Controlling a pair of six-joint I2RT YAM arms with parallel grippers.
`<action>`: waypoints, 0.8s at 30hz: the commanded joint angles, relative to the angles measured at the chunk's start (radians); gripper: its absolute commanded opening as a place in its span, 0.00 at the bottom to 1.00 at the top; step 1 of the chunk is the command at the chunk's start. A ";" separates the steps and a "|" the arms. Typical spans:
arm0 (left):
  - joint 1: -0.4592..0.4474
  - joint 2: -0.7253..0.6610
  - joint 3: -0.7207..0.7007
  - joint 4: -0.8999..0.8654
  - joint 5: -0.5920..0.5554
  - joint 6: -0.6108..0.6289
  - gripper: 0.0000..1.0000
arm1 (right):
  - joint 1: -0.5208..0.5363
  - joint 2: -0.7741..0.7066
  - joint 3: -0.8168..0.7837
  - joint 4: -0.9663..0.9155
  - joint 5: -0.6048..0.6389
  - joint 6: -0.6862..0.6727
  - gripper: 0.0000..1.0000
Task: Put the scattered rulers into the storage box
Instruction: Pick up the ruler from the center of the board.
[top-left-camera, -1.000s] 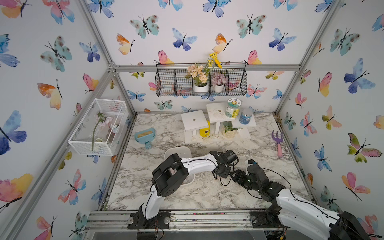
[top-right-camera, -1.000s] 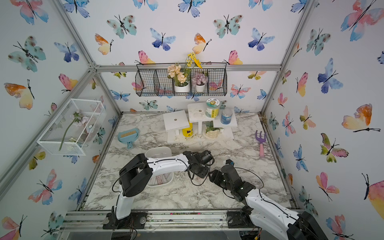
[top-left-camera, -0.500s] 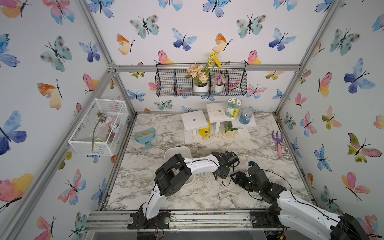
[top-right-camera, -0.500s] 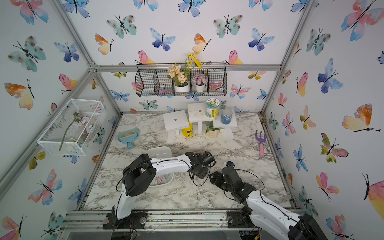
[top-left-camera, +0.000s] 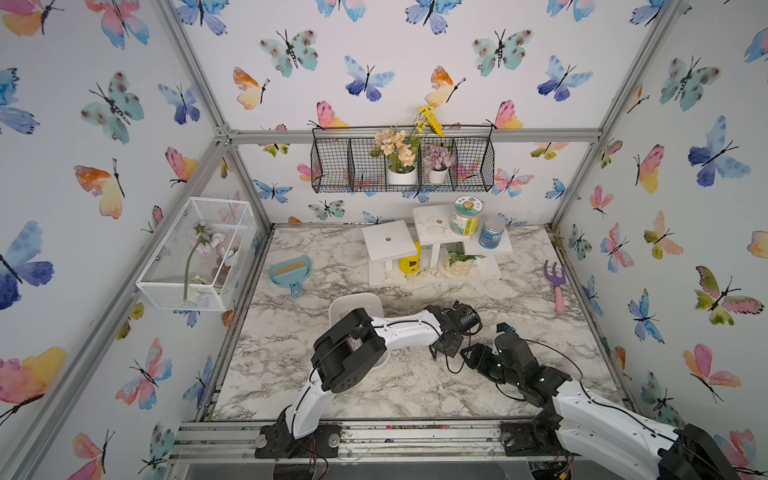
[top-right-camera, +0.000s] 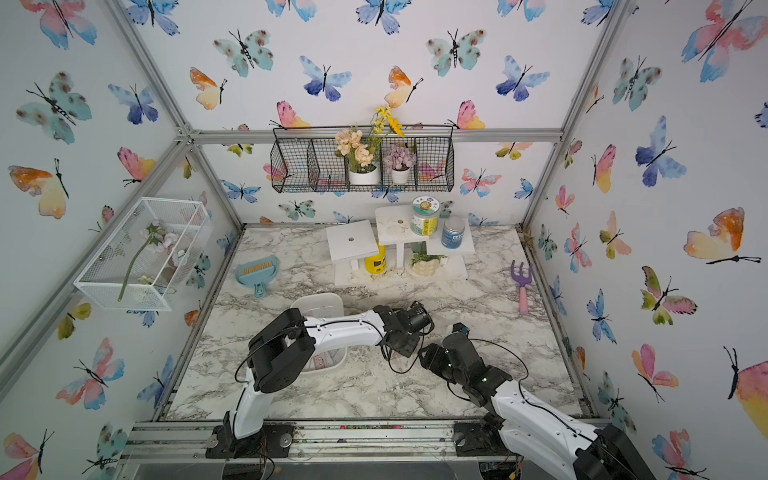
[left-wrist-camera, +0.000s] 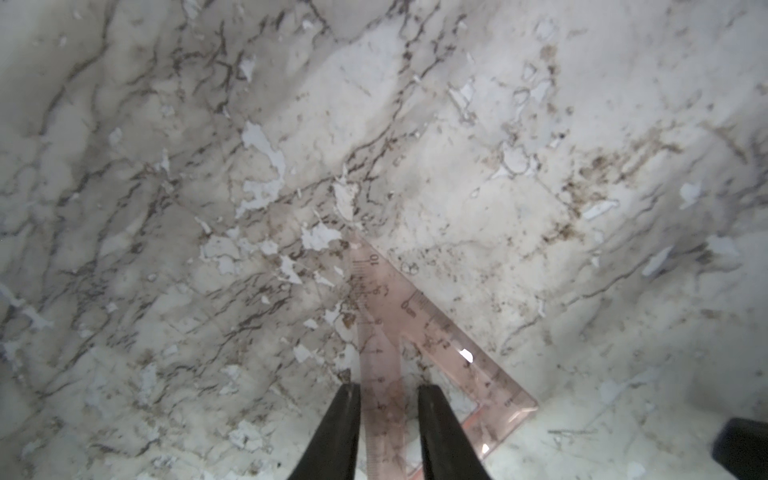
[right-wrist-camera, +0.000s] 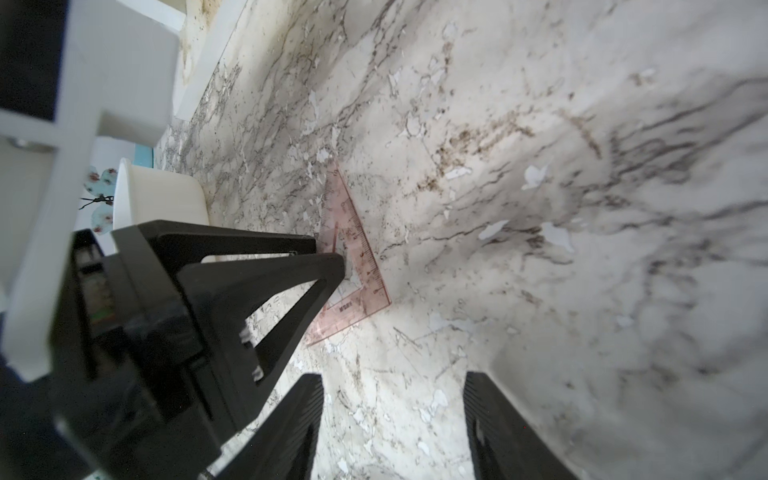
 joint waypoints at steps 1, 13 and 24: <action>-0.012 0.024 -0.063 -0.061 -0.025 -0.011 0.27 | -0.005 0.031 -0.014 0.047 -0.012 -0.008 0.60; -0.009 -0.007 -0.096 -0.053 -0.017 0.006 0.22 | -0.006 0.126 0.011 0.137 -0.043 -0.013 0.60; 0.055 -0.063 -0.139 0.004 0.096 0.035 0.22 | -0.005 0.257 0.037 0.231 -0.072 -0.016 0.59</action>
